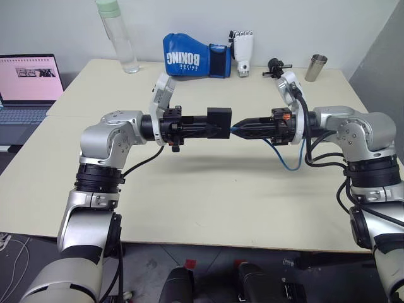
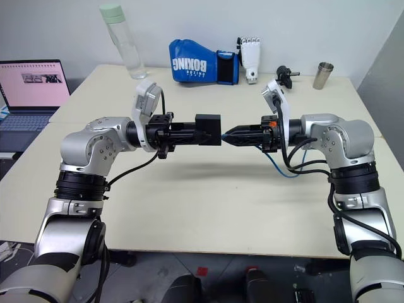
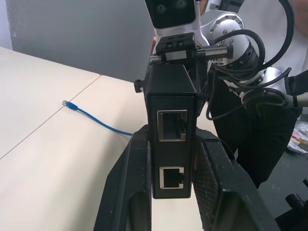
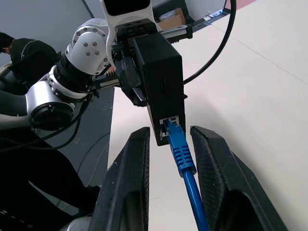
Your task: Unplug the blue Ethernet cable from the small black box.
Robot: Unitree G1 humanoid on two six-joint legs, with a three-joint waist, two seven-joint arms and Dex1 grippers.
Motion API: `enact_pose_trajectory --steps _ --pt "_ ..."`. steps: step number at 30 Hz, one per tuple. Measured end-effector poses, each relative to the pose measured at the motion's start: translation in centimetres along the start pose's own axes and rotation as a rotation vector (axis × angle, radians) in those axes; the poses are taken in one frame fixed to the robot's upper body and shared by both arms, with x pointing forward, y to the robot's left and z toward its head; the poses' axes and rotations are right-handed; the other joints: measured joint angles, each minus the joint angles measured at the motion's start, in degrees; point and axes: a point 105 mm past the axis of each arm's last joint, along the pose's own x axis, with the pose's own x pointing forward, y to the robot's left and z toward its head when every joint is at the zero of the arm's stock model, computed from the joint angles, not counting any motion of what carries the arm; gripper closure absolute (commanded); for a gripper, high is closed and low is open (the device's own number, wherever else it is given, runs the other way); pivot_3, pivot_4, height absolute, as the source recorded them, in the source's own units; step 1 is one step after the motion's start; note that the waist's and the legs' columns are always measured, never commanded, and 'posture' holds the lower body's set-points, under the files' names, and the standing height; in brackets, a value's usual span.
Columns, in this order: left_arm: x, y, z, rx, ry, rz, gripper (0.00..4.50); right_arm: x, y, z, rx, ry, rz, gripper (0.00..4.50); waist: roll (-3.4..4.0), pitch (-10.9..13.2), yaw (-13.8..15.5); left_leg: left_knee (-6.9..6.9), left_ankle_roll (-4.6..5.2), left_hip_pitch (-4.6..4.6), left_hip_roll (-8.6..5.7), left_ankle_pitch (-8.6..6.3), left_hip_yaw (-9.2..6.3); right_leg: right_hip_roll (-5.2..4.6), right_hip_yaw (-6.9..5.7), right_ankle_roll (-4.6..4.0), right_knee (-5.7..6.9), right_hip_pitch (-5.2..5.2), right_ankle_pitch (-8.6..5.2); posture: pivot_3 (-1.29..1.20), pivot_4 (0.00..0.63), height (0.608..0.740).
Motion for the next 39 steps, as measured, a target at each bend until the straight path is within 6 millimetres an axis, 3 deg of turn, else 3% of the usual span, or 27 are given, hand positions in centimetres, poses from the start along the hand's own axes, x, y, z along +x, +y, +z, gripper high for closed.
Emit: enact_pose_trajectory --steps 14,22,34,39 --pt "0.0 0.0 0.0 0.001 0.001 0.000 3.70 0.0 -0.3 -0.3 -0.031 0.020 -0.013 3.10 0.00 0.00 0.00 0.00 0.00 0.00 0.00 0.00 0.00 0.00 0.00 0.00 -0.01 0.00 0.00 0.00 0.150 0.740" --pt "-0.1 0.1 0.0 0.000 0.001 0.004 3.70 0.0 -0.3 -0.3 -0.045 0.021 0.000 4.44 0.00 0.00 0.00 0.00 0.00 0.00 0.00 0.00 0.00 0.00 0.00 0.00 -0.01 0.00 0.00 0.00 0.150 0.740" --pt "0.0 0.0 0.0 0.000 0.001 0.002 3.70 -0.1 -0.3 -0.3 -0.066 0.028 0.003 4.46 0.00 0.00 0.00 0.00 0.00 0.00 0.00 0.00 0.00 0.00 0.00 0.00 -0.01 0.00 0.00 0.00 0.150 0.740" --pt "0.7 -0.3 -0.4 -0.006 0.022 -0.025 3.70 -1.2 -0.2 -0.8 -0.066 0.061 0.006 4.46 0.00 0.00 0.11 0.00 0.00 -0.02 -0.01 0.00 -0.01 -0.01 -0.01 0.00 -0.07 0.02 0.00 0.00 0.150 0.740"
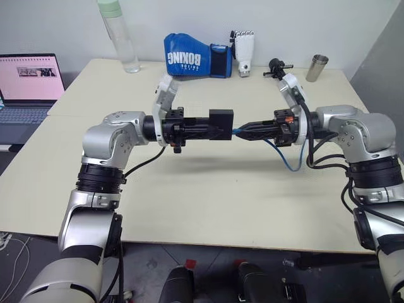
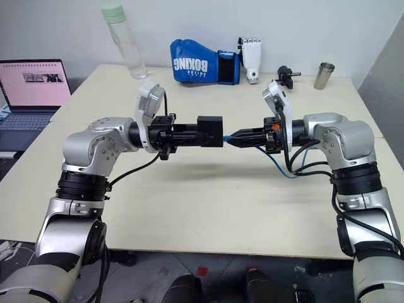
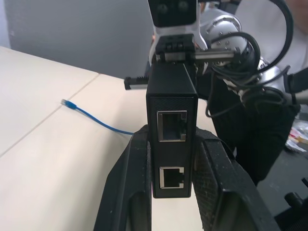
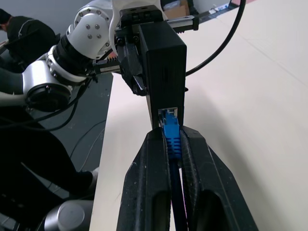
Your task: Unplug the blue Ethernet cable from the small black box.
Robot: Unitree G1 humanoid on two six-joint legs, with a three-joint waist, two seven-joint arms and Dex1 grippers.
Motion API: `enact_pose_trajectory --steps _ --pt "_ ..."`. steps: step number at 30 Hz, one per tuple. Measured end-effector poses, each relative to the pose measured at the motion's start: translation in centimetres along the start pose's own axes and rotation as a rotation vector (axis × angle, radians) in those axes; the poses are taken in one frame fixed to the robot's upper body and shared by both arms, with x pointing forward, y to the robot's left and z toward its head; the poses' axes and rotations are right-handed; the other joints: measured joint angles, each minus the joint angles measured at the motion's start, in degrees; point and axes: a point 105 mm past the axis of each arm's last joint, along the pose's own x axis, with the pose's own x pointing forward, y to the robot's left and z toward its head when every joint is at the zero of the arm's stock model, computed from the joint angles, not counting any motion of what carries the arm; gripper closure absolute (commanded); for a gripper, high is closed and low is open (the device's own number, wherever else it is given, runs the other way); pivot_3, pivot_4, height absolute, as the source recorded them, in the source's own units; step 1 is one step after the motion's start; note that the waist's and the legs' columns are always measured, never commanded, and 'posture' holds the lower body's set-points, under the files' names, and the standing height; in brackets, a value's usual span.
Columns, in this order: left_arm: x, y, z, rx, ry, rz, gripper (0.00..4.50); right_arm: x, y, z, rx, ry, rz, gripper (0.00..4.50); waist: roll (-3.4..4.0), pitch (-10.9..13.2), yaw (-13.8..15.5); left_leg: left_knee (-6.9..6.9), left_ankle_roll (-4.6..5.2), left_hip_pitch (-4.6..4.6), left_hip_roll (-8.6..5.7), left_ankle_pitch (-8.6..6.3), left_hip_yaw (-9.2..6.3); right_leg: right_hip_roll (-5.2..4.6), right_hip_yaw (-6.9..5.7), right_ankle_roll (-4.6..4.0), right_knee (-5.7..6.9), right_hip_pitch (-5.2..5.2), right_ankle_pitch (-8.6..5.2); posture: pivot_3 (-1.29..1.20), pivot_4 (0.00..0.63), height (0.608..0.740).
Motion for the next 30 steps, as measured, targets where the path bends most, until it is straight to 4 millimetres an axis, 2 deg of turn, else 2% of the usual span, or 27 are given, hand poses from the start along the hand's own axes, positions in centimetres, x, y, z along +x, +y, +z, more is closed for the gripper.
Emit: enact_pose_trajectory --steps 6,14,16,17,20,23,24,30 --pt "1.0 -0.5 -0.4 0.006 0.029 -0.036 3.70 -1.3 0.4 -0.7 -0.003 0.021 0.001 4.46 0.00 0.00 -0.08 -0.01 0.00 0.00 0.01 0.00 0.00 0.01 0.01 0.00 0.00 -0.01 0.00 0.00 0.150 0.740" --pt "1.1 -0.5 -0.4 0.002 0.028 -0.032 3.70 -1.3 0.4 -0.9 0.001 0.014 -0.014 4.46 0.00 0.00 -0.14 -0.01 0.00 0.00 0.02 0.00 0.00 0.04 0.01 0.00 -0.01 -0.01 0.00 0.00 0.150 0.740" --pt "1.1 -0.4 -0.4 0.002 0.027 -0.033 3.70 -1.3 0.5 -0.9 0.005 0.013 -0.018 3.76 0.00 0.00 -0.13 -0.01 0.00 0.00 0.02 0.00 0.00 0.03 0.01 0.00 -0.01 -0.01 0.00 0.00 0.150 0.740" --pt "1.0 -0.3 -0.4 0.001 0.026 -0.028 3.70 -1.5 0.5 -0.9 0.011 0.015 -0.031 3.62 0.00 0.00 -0.13 -0.01 0.00 0.00 0.02 0.00 -0.01 0.03 0.00 0.00 -0.01 0.00 0.00 0.00 0.150 0.740" --pt "-1.4 0.5 0.2 0.006 0.019 0.055 3.70 -3.8 -0.4 -1.4 0.072 0.019 -0.133 2.89 0.00 0.01 -0.12 -0.02 0.01 0.00 0.02 0.00 0.01 0.03 0.02 0.00 -0.02 -0.02 0.00 0.00 0.150 0.740" --pt "-1.3 0.5 0.6 0.020 -0.001 0.053 3.70 -3.4 0.1 -1.3 0.081 0.012 -0.109 2.09 0.01 0.01 -0.12 -0.02 0.01 0.01 0.02 0.00 -0.01 0.04 0.01 0.00 -0.02 0.00 0.00 0.00 0.150 0.740" --pt "-1.2 0.4 0.5 0.019 -0.001 0.048 3.70 -3.2 0.2 -1.2 0.083 0.010 -0.097 1.94 0.01 0.01 -0.12 -0.02 0.01 0.01 0.02 0.00 -0.01 0.04 0.00 0.00 -0.01 0.00 0.00 0.00 0.150 0.740" --pt "-1.2 0.4 0.5 0.019 -0.001 0.039 3.70 -1.9 0.5 -0.5 0.076 -0.010 -0.062 1.94 0.01 0.01 -0.14 -0.02 0.01 0.01 0.03 0.00 0.00 0.04 0.01 0.00 -0.01 -0.02 0.00 0.00 0.150 0.740"
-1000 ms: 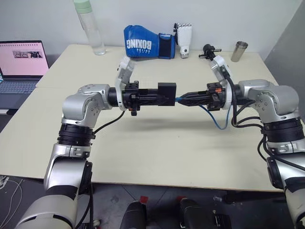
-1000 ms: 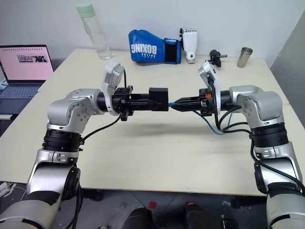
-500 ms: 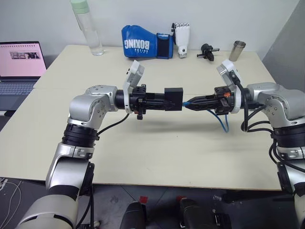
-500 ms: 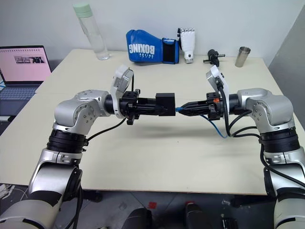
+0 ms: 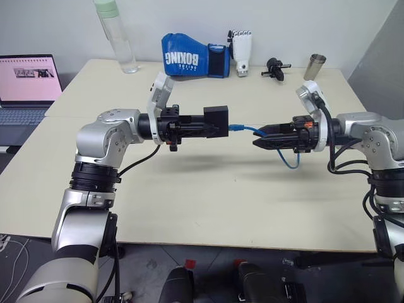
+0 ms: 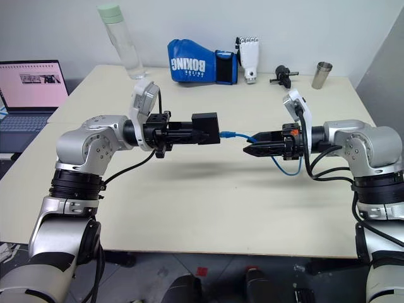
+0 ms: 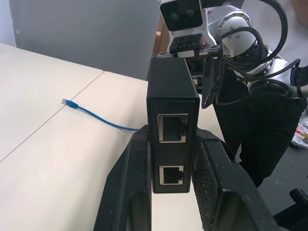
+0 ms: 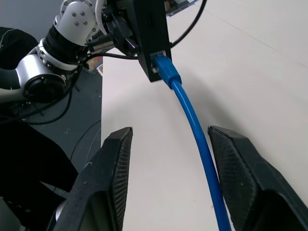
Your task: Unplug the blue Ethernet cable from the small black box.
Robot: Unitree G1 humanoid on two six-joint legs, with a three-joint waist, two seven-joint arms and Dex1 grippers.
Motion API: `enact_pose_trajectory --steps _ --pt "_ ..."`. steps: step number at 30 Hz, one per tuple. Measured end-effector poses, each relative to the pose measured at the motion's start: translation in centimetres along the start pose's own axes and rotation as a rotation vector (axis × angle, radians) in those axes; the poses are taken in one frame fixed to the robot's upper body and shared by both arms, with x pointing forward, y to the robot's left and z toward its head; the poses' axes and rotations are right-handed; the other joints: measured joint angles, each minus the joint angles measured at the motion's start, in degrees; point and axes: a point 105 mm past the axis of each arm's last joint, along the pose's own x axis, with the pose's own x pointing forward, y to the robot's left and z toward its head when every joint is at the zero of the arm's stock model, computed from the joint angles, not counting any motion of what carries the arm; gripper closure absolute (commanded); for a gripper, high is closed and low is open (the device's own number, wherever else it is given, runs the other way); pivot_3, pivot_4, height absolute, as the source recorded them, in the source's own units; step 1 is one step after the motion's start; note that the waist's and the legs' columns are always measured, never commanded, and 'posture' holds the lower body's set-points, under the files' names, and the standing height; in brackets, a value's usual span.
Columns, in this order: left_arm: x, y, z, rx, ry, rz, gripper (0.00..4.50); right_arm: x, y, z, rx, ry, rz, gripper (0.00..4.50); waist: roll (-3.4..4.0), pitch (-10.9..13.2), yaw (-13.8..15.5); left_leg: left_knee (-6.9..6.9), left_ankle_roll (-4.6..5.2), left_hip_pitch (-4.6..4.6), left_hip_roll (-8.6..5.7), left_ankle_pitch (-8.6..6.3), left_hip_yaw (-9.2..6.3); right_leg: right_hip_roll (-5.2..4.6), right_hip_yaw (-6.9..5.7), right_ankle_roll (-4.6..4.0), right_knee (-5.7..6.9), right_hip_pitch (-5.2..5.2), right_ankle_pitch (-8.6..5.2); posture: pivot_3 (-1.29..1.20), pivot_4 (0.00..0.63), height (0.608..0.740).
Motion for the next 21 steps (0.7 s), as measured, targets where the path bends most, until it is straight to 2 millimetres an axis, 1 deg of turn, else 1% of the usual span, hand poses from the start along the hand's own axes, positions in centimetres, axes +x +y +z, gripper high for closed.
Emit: enact_pose_trajectory --steps 6,11,21 --pt "0.1 -0.1 0.0 -0.001 -0.003 -0.009 3.70 1.3 -0.2 1.1 -0.055 -0.025 0.003 1.94 0.00 0.00 0.00 0.00 0.00 -0.01 0.00 0.00 0.00 0.00 0.00 0.00 0.00 0.00 0.00 0.00 0.150 0.740" --pt "0.1 -0.1 0.0 -0.001 -0.003 -0.011 3.70 2.1 -0.1 1.4 -0.055 -0.023 0.026 1.94 0.00 0.00 0.00 0.00 0.00 -0.01 0.00 0.00 0.00 0.00 -0.01 0.00 0.00 0.00 0.00 0.00 0.150 0.740" --pt "0.2 -0.1 0.0 -0.001 -0.004 -0.012 3.70 3.1 -0.3 1.4 -0.055 -0.036 0.046 1.94 0.00 0.00 -0.01 0.00 0.00 -0.01 0.00 0.00 0.00 0.00 -0.01 0.00 0.00 0.00 0.00 0.00 0.150 0.740"
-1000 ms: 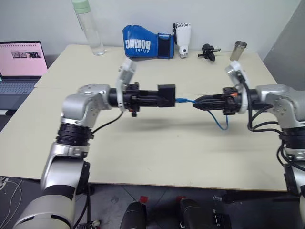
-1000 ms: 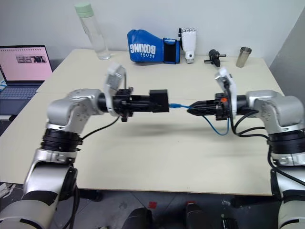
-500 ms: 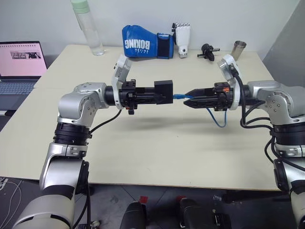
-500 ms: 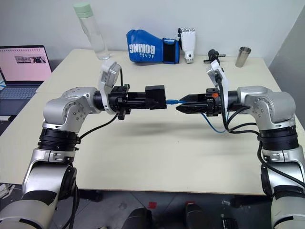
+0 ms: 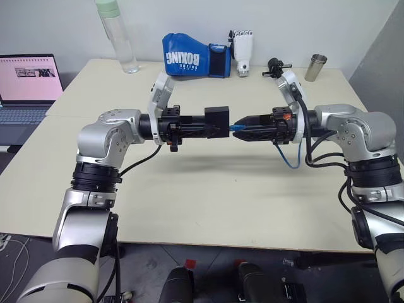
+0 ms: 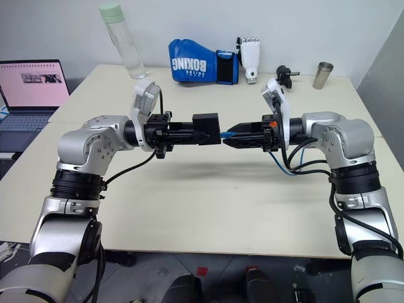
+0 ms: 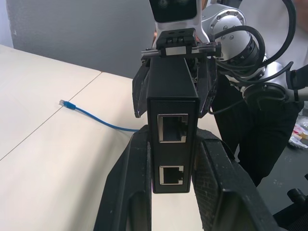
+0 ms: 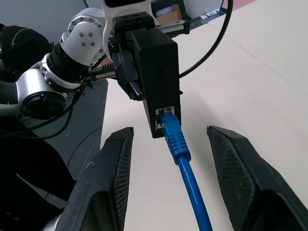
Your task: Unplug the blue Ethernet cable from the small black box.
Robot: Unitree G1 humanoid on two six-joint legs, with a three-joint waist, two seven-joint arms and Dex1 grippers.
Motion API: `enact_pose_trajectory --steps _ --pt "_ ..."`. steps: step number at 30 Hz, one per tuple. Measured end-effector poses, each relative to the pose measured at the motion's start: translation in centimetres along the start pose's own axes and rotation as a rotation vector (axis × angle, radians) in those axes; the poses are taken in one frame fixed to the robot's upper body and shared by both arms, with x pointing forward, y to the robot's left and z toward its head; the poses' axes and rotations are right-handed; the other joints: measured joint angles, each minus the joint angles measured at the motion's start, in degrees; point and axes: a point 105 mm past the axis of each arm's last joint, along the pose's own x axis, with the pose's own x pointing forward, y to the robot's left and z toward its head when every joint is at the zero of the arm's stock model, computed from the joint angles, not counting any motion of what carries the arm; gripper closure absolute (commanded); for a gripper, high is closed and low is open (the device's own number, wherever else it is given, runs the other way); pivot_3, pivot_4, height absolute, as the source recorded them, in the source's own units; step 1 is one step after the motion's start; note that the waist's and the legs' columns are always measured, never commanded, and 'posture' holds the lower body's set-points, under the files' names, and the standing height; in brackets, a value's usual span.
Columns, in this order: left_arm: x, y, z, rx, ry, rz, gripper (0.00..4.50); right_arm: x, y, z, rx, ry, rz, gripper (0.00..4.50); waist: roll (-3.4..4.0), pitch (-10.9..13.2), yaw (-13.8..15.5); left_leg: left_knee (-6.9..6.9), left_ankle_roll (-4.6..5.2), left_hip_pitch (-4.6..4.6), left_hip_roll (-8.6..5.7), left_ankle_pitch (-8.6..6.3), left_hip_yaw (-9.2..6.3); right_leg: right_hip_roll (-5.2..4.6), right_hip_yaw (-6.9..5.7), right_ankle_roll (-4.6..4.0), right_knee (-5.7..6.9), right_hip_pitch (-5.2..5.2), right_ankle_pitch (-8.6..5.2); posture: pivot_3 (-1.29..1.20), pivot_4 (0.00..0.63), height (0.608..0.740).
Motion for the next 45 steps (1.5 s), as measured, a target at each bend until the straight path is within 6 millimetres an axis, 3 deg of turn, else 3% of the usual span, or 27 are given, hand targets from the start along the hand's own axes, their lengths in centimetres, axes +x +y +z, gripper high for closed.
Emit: enact_pose_trajectory --steps 9,21,33,35,39,45 --pt "0.04 -0.01 0.02 0.002 0.000 0.000 3.70 0.04 -0.35 0.04 -0.002 -0.004 -0.009 1.94 0.00 0.00 0.01 0.00 0.00 0.00 0.00 0.00 0.00 0.00 0.00 0.00 0.00 0.00 0.00 0.00 0.150 0.740" --pt "-0.01 0.15 0.07 0.003 -0.001 0.018 3.70 0.16 -0.33 -0.21 -0.009 0.003 0.015 4.44 0.00 0.00 0.01 0.00 0.00 0.00 0.00 0.00 0.00 0.00 0.00 0.00 0.00 0.00 0.00 0.00 0.150 0.740" --pt "0.00 0.12 0.02 -0.006 0.001 0.016 3.70 0.14 -0.31 -0.27 -0.003 0.004 0.019 4.45 0.00 0.00 0.01 0.00 0.00 0.00 0.00 0.00 0.00 0.00 0.00 0.00 0.00 0.00 0.00 0.00 0.150 0.740" --pt "0.01 0.09 0.03 -0.005 0.001 0.014 3.70 0.11 -0.26 -0.28 -0.002 0.005 0.023 3.75 0.00 0.00 0.01 0.00 0.00 0.00 0.00 0.00 0.00 0.00 0.00 0.00 0.00 0.00 0.00 0.00 0.150 0.740" --pt "0.05 0.00 0.05 -0.003 0.001 0.007 3.70 0.04 -0.22 -0.28 0.007 0.010 0.026 2.96 0.00 0.00 0.01 0.00 0.00 0.00 0.00 0.00 0.00 0.00 0.00 0.00 0.00 0.00 0.00 0.00 0.150 0.740" --pt "0.05 -0.10 0.05 -0.003 0.002 -0.002 3.70 0.11 -0.09 0.26 -0.006 0.010 0.028 2.96 0.00 0.00 0.00 0.00 0.00 0.00 0.00 0.00 0.00 0.00 -0.01 0.00 0.00 0.00 0.00 0.00 0.150 0.740"
